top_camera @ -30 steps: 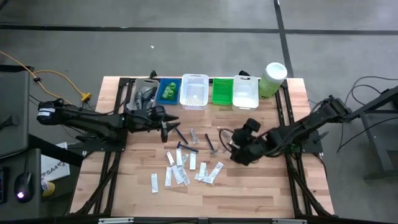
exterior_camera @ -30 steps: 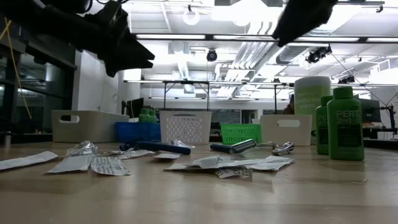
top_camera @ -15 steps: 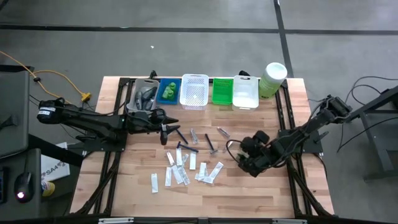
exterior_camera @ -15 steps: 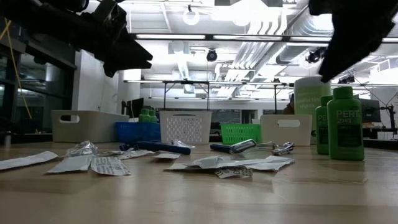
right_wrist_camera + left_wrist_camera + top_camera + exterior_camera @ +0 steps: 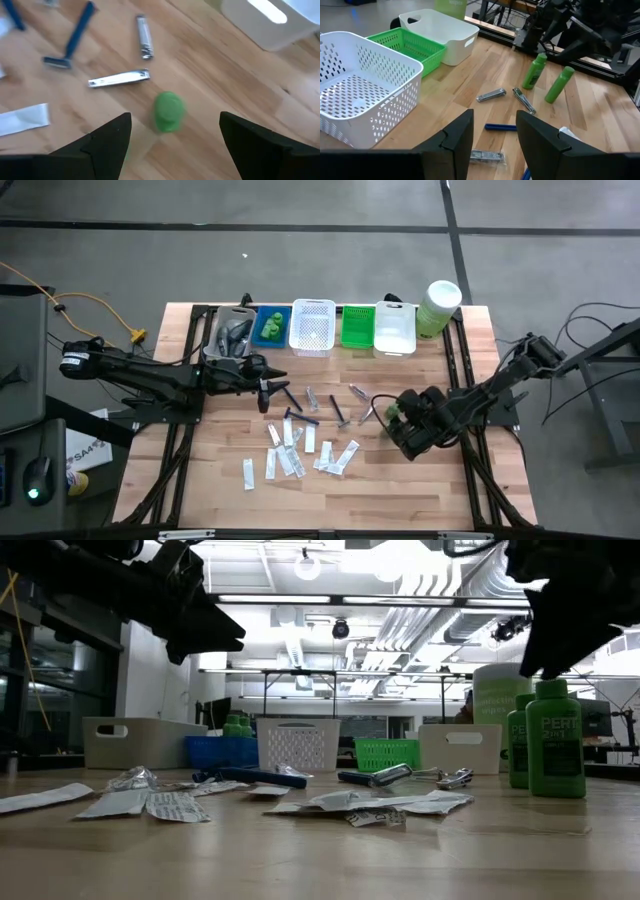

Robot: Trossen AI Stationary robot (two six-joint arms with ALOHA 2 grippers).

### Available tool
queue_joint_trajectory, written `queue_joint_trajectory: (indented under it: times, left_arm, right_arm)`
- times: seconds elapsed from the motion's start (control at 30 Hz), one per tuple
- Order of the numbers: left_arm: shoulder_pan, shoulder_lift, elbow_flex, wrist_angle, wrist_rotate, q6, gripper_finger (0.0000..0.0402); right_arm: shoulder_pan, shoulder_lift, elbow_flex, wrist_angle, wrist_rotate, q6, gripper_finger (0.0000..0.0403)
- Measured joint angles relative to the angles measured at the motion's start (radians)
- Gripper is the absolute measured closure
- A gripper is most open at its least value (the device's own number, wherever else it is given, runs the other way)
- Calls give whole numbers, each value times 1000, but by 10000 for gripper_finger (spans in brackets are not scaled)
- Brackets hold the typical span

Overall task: Pick & Place Travel size toiletries
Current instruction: Put the shampoo into the blue bin

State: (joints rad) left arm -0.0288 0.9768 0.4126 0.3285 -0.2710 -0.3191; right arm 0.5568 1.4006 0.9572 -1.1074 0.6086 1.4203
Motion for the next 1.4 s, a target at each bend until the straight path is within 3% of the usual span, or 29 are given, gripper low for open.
queue_joint_trajectory:
  times: [0.4, 0.57, 1.03, 1.4]
  left_arm:
    - [0, 0, 0, 4, 1, 0, 255]
    - [0, 0, 0, 5, 1, -1, 255]
    - [2, 0, 0, 9, 1, 0, 254]
    - [2, 0, 0, 13, 0, 0, 254]
  right_arm:
    - [187, 2, -148, -13, -4, 270, 106]
    - [257, 2, -245, 96, 105, 347, 106]
    - [220, 3, -471, 530, 236, 175, 106]
    - [100, 4, -529, 747, 232, -91, 127]
